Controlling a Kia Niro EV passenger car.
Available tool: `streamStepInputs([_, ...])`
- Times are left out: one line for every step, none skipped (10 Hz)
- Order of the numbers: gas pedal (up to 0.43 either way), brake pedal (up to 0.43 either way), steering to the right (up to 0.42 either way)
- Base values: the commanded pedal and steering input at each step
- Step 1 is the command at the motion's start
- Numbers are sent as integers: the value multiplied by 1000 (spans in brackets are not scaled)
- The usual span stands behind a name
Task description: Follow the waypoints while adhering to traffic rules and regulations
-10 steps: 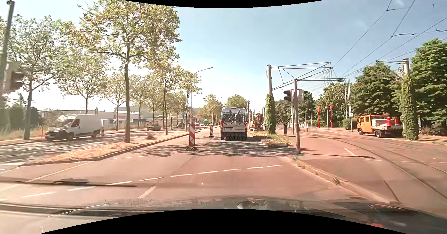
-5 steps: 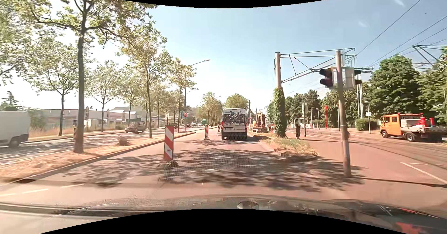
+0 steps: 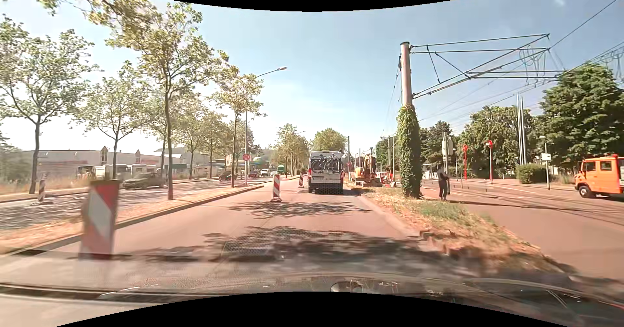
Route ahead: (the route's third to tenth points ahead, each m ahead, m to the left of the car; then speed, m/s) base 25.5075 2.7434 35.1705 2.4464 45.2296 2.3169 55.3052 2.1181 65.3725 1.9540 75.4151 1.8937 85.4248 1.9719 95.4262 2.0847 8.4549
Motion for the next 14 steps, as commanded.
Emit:
streamStepInputs([138,0,4])
streamStepInputs([138,0,4])
streamStepInputs([138,0,3])
streamStepInputs([138,0,3])
streamStepInputs([138,0,3])
streamStepInputs([138,0,3])
streamStepInputs([138,0,3])
streamStepInputs([138,0,3])
streamStepInputs([118,0,3])
streamStepInputs([87,0,3])
streamStepInputs([67,0,3])
streamStepInputs([67,0,3])
streamStepInputs([67,0,3])
streamStepInputs([67,0,3])
